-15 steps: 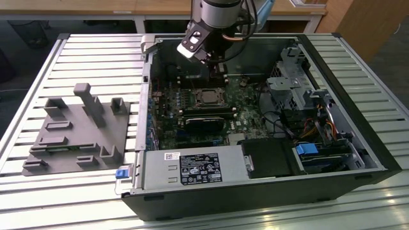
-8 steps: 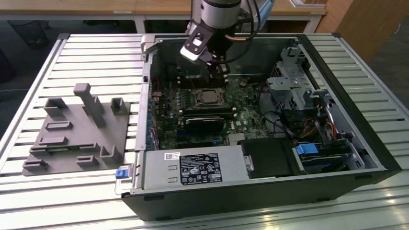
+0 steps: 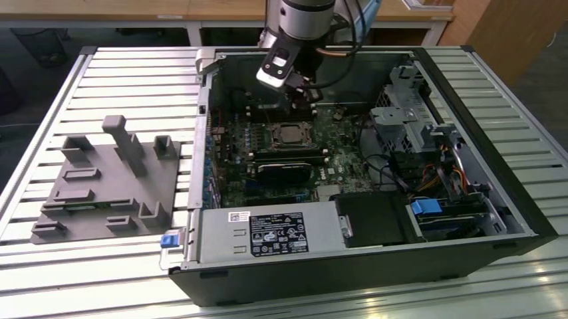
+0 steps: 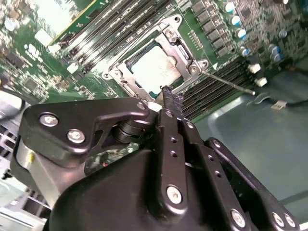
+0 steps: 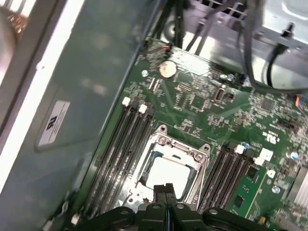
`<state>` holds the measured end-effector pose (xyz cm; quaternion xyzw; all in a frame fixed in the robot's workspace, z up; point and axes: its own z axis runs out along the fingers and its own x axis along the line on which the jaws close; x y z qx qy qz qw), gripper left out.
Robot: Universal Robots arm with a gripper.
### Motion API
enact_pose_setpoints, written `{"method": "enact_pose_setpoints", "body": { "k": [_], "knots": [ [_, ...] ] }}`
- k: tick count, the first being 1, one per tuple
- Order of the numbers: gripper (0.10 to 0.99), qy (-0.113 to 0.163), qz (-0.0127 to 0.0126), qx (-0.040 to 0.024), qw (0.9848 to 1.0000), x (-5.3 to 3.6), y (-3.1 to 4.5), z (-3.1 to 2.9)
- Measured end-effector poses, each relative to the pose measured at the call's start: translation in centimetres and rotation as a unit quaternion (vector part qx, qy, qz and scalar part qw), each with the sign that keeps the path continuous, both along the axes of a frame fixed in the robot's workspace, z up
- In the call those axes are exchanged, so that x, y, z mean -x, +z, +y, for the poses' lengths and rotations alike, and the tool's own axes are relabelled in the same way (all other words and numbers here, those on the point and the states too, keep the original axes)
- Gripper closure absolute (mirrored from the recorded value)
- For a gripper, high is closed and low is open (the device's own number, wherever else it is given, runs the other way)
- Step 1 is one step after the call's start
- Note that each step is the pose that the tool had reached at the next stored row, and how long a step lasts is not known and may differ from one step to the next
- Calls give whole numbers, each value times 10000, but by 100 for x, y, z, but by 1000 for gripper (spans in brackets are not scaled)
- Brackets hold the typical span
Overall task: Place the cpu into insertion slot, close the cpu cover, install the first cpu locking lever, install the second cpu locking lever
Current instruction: 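Install the first cpu locking lever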
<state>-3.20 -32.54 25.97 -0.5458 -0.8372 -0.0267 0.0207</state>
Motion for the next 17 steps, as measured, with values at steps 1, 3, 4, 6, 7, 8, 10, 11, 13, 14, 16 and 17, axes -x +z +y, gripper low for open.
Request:
{"method": "enact_pose_setpoints", "body": {
  "k": [1, 3, 4, 6, 7, 8, 10, 11, 13, 14, 16, 17],
  "knots": [
    [965, 90, 0, 0, 10000, 0, 0, 0],
    [965, 270, 0, 0, 9996, 0, -1, 0],
    [965, 359, 0, 0, 9994, 0, -2, 0],
    [965, 542, 0, 0, 9985, 0, -3, 0],
    [965, 632, 0, 0, 9980, 0, -3, 0],
    [965, 721, 0, 0, 9974, 0, -4, 0],
    [965, 906, 0, 0, 9959, 0, -5, 0],
    [965, 998, 0, 0, 9950, 0, -6, 0],
    [965, 1172, 0, 0, 9931, 0, -6, 0],
    [965, 1258, 0, 0, 9921, 0, -7, 0],
    [965, 1424, 0, 0, 9898, 0, -8, 0],
    [965, 1517, 0, 1, 9884, 0, -8, 0]
  ]
}}
